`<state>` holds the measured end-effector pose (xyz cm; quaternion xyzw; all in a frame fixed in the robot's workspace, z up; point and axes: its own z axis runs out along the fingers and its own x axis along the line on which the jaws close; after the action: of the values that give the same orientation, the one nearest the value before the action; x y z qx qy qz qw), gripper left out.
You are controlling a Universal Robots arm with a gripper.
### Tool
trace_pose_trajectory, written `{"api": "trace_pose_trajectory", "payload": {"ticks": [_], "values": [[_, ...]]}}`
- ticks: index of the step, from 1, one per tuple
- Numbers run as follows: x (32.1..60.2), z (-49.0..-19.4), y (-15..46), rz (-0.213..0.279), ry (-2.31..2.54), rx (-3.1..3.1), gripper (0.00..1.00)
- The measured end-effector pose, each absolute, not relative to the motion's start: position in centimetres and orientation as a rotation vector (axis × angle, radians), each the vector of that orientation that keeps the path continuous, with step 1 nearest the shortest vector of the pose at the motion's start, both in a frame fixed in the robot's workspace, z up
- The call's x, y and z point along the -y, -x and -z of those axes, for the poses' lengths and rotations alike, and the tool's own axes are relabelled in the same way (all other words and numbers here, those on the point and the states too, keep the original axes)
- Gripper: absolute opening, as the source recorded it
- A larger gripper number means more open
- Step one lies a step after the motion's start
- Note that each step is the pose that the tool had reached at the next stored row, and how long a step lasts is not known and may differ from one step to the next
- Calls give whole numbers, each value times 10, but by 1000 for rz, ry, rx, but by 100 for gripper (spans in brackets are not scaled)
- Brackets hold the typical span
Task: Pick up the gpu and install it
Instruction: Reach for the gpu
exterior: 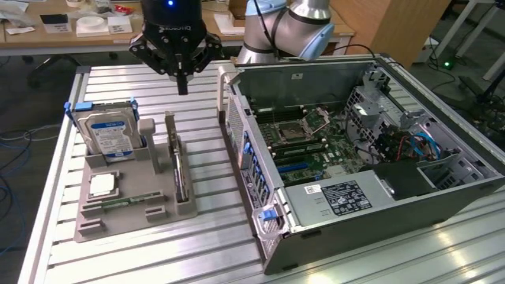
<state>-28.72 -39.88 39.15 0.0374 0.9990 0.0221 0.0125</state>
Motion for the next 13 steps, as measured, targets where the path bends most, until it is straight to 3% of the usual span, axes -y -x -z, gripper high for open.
{"api": "trace_pose_trajectory", "payload": {"ticks": [13], "values": [[399, -391, 312, -69, -117, -3114, 11]]}}
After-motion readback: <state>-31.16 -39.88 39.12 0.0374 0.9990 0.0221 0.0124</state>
